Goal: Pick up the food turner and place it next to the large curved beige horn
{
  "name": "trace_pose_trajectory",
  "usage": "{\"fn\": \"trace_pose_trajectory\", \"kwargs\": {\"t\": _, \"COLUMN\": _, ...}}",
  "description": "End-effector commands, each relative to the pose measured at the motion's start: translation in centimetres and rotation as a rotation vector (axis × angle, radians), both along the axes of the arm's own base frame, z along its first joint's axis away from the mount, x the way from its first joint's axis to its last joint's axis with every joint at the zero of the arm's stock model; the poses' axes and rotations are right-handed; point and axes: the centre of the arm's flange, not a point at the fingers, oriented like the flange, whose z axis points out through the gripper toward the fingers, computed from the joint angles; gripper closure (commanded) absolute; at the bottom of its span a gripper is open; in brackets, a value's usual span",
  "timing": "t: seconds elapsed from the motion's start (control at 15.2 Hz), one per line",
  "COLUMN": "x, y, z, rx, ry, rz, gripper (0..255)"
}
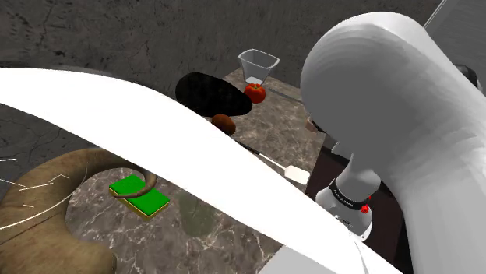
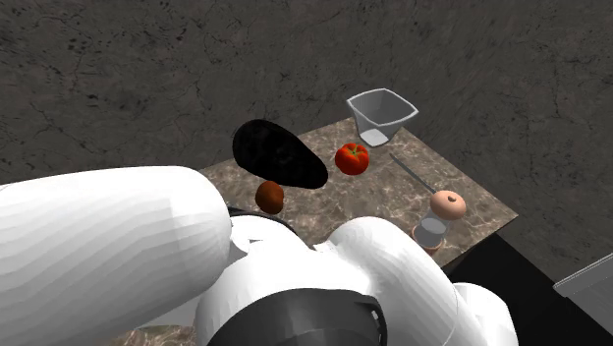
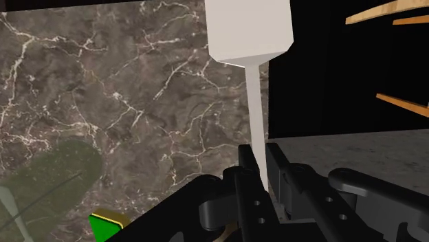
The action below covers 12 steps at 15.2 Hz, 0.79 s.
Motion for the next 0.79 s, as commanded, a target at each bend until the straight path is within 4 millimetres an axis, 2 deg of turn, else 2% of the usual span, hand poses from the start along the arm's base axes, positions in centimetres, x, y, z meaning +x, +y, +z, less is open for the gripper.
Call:
{"fn": "trace_pose_trajectory", "kwargs": {"t": 0.0, "x": -0.2, "y": 0.4, "z": -0.7, "rx": -0.001, "ry": -0.001, "rz": -0.001, "gripper": 255}}
{"fn": "trace_pose_trajectory", "kwargs": {"t": 0.73, "x": -0.2, "y": 0.4, "z": -6.5, "rx": -0.001, "ry": -0.001, "rz": -0.001, "gripper": 255}}
